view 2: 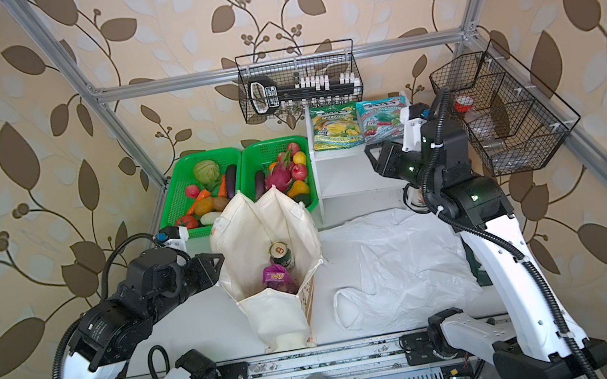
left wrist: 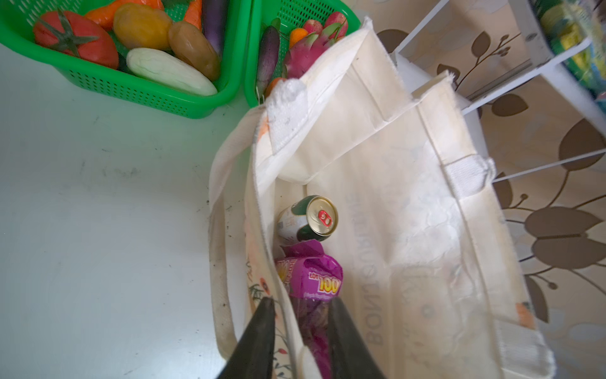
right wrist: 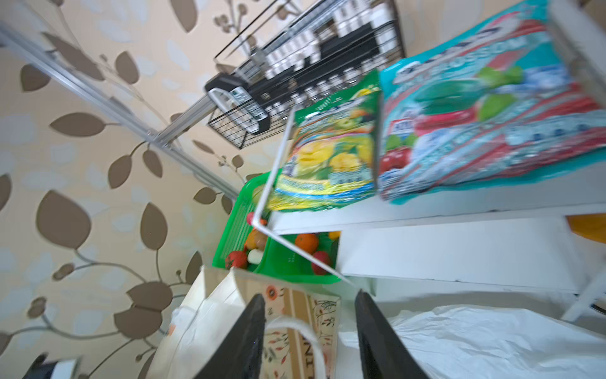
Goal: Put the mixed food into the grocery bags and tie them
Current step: 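Release the purple bag and lift the right gripper out toward the shelf, then grasp the teal-and-red snack bag on the shelf with the right gripper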
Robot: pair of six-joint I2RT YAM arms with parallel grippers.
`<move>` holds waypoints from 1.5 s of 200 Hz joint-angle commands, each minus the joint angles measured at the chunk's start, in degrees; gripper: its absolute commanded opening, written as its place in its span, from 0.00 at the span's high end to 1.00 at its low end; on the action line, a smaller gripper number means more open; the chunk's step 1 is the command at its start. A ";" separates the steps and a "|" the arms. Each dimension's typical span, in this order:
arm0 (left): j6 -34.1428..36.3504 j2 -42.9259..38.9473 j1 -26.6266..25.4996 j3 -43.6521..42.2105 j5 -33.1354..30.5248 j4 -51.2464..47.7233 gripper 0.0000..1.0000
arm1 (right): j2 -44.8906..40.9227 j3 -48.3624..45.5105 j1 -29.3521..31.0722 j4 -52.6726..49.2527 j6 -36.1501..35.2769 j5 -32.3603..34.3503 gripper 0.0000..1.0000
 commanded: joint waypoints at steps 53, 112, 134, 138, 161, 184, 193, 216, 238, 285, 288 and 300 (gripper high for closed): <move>3.26 -2.64 0.48 2.26 -4.13 -0.54 0.31 | 0.09 -5.40 -3.69 8.41 17.23 15.31 0.51; 5.09 -4.98 0.55 2.93 -7.73 -1.96 0.26 | 3.25 -6.79 -4.39 14.23 22.46 17.27 0.51; 5.42 -5.65 0.51 2.79 -7.46 -1.96 0.25 | 3.36 -8.77 -4.39 18.33 23.07 19.27 0.52; 5.40 -5.65 0.54 2.79 -7.47 -2.04 0.25 | 3.34 -9.15 -4.44 18.55 23.79 19.84 0.52; 5.36 -5.73 0.55 2.79 -7.51 -2.34 0.25 | 3.77 -9.89 -4.48 18.92 25.39 22.87 0.51; 5.57 -5.66 0.55 2.85 -7.91 -2.38 0.24 | 5.11 -10.09 -4.48 20.28 25.37 23.00 0.50; 5.71 -5.57 0.52 2.85 -8.04 -2.32 0.24 | 5.87 -10.09 -4.48 21.10 25.23 21.96 0.50; 5.71 -5.47 0.54 2.96 -8.13 -2.45 0.24 | 7.09 -11.30 -4.48 25.77 25.02 19.09 0.52; 5.56 -5.48 0.54 2.87 -8.22 -2.58 0.24 | 7.97 -11.28 -4.48 27.13 25.41 18.20 0.52; 5.36 -5.15 0.56 3.45 -8.07 -2.49 0.24 | 7.63 -11.67 -4.31 24.86 25.14 21.27 0.76; 5.37 -5.05 0.52 3.49 -8.05 -2.49 0.24 | 7.35 -11.67 -4.18 24.22 25.07 21.89 0.78; 5.40 -4.96 0.49 3.55 -7.95 -2.49 0.24 | 5.78 -12.32 -4.22 22.72 25.05 23.54 0.87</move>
